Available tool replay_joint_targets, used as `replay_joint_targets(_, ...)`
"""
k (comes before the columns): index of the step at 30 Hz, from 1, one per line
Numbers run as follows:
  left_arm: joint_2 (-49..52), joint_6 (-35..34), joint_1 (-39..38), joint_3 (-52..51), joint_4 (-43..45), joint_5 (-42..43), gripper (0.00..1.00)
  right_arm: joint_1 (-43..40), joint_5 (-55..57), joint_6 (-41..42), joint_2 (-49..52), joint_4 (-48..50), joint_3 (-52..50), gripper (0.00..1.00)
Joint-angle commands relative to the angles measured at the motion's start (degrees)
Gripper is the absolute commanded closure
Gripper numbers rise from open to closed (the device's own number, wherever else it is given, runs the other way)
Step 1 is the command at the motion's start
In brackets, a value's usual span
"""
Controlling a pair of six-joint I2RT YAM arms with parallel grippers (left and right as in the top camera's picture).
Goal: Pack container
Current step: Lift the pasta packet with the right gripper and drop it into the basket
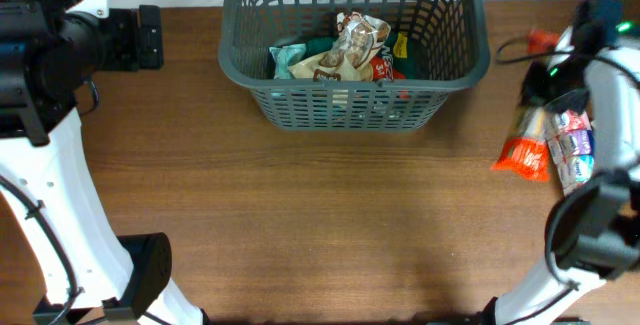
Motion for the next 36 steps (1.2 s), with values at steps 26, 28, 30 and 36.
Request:
replay_joint_targets(26, -0.20, -0.72, 0.24, -0.07, -0.02, -0.20, 0.01, 30.01, -20.17, -63.25, -9.55, 18.86, 21.49, 0.96)
replay_joint_targets(28, -0.20, -0.72, 0.24, -0.07, -0.02, -0.20, 0.01, 30.03, -22.32, -63.21, -5.90, 21.40, 21.49, 0.96)
replay_joint_targets(30, -0.20, -0.72, 0.24, -0.07, -0.02, -0.20, 0.01, 30.01, -23.23, -63.19, -2.25, 23.04, 21.49, 0.96)
replay_joint_targets(36, -0.20, -0.72, 0.24, -0.07, -0.02, -0.20, 0.01, 30.08, -25.77, -61.70, 6.14, 22.53, 21.49, 0.96)
